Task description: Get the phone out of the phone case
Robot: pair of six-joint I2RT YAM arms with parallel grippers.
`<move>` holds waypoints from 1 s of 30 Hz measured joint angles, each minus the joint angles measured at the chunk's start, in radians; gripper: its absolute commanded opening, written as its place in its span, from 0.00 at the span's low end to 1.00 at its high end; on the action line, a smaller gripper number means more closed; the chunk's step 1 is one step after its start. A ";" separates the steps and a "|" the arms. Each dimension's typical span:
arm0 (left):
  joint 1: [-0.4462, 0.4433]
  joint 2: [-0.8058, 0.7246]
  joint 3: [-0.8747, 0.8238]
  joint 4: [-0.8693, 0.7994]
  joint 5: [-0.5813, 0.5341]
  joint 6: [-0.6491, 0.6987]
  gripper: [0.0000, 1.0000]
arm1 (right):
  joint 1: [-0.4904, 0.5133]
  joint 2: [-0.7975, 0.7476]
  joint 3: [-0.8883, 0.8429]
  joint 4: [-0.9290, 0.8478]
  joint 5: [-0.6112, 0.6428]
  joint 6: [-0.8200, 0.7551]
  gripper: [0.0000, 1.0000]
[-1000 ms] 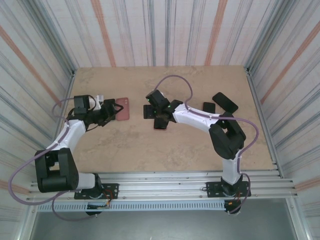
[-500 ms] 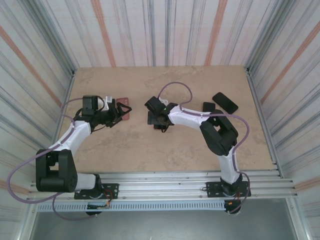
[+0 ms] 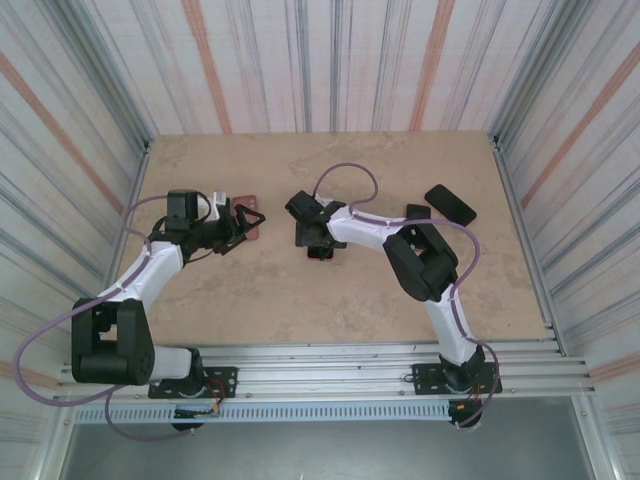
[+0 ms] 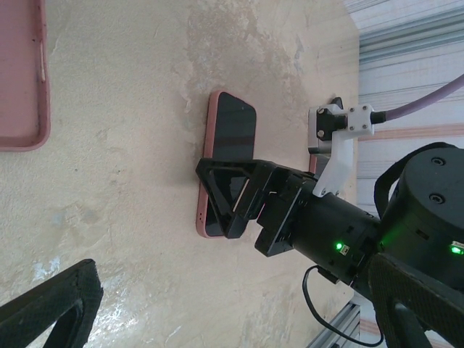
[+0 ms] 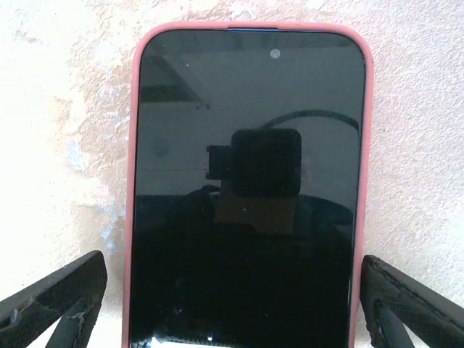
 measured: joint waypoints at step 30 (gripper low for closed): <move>-0.007 0.000 0.000 0.000 0.000 0.008 0.98 | -0.021 0.039 0.056 -0.016 0.022 -0.059 0.57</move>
